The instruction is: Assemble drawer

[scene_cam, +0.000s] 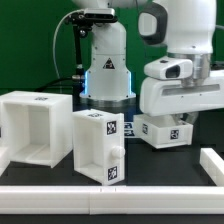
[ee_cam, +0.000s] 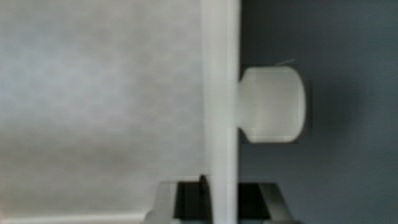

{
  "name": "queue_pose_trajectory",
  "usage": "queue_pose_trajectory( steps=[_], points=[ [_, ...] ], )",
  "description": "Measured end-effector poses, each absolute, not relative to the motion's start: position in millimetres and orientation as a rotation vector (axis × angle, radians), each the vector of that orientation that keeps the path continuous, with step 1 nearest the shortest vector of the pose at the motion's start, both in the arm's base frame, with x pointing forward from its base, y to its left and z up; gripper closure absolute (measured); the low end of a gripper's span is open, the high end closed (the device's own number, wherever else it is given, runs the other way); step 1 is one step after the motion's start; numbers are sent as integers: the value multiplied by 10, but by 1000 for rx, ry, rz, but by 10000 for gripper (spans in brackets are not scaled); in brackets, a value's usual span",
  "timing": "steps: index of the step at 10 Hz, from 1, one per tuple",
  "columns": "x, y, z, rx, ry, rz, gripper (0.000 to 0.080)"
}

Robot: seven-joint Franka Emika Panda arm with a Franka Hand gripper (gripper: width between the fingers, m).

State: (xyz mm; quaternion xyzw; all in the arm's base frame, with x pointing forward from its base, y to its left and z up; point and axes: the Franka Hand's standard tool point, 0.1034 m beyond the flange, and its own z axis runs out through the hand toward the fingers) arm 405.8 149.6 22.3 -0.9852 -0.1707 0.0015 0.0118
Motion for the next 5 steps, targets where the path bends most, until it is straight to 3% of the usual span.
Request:
queue_pose_trajectory(
  steps=[5],
  points=[
    [3928,1694,171,-3058,-528,12,764]
  ],
)
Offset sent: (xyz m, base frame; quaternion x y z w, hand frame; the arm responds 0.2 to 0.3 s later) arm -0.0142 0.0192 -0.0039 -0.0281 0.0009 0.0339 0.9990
